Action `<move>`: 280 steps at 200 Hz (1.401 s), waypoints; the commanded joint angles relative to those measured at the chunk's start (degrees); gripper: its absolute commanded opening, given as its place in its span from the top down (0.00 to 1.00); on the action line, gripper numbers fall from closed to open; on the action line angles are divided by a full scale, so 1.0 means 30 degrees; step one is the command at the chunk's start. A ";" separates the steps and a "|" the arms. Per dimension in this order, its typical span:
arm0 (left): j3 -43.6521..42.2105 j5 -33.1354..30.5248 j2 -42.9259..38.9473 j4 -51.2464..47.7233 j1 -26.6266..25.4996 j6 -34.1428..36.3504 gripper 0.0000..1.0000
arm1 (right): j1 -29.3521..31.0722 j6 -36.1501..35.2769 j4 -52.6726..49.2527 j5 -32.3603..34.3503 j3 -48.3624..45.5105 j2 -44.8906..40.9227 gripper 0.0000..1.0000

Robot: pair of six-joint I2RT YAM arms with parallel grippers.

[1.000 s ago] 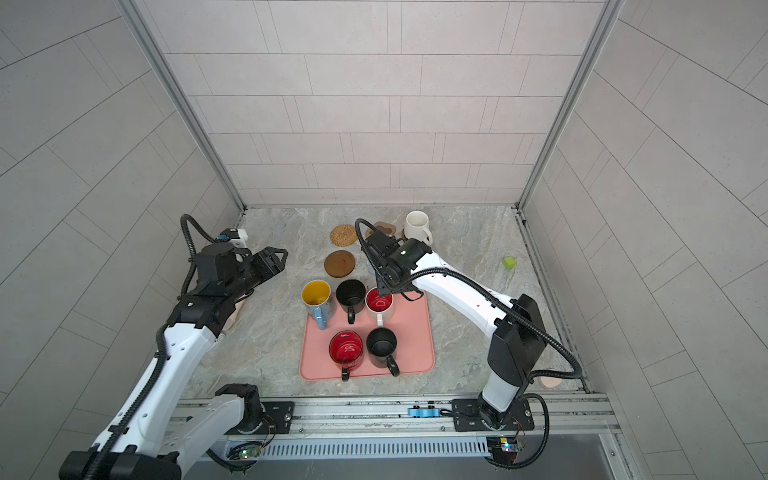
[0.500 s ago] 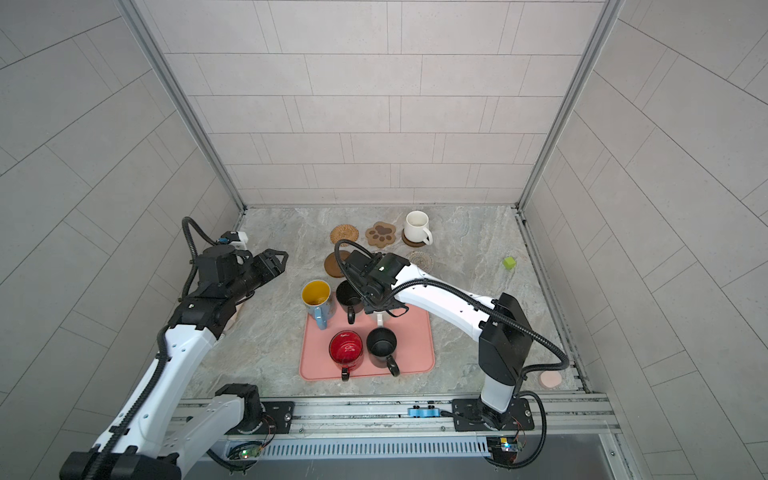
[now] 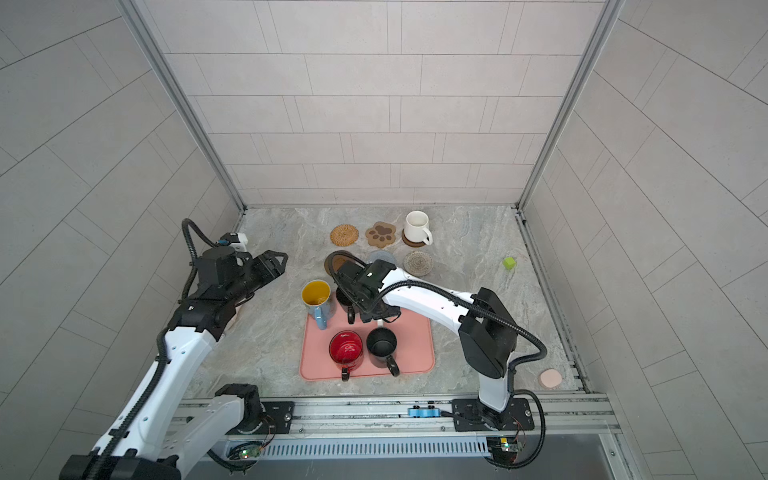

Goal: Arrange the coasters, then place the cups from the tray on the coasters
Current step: 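Lower the open right gripper onto the rim of the red-lined white mug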

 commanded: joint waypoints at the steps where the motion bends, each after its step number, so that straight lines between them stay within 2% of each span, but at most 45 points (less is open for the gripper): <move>1: -0.0117 -0.0244 -0.0288 -0.0138 0.0066 -0.0105 0.32 | 0.0141 0.0338 0.0081 -0.0095 -0.0266 0.0464 0.42; 73: -0.0120 -0.0228 -0.0390 -0.0285 0.0076 -0.0053 0.32 | 0.0009 -0.0053 -0.0102 0.0351 -0.0353 0.1243 0.45; 184: 0.0114 -0.0219 -0.0446 -0.0653 0.0061 0.0082 0.32 | -0.1066 -0.1759 0.0126 0.0410 -0.1267 0.0703 0.48; 207: 0.0164 -0.0289 -0.0462 -0.0782 0.0092 0.0133 0.32 | -0.1418 -0.2770 0.0602 0.0311 -0.1711 0.0373 0.48; 246: 0.0235 -0.0203 -0.0475 -0.0920 0.0077 0.0123 0.32 | -0.1791 -0.6088 0.1004 0.0715 -0.2052 0.0088 0.49; 280: 0.0623 -0.0178 -0.0471 -0.1502 0.0059 0.0552 0.32 | -0.2469 -0.7978 0.1922 0.0397 -0.2576 -0.0456 0.50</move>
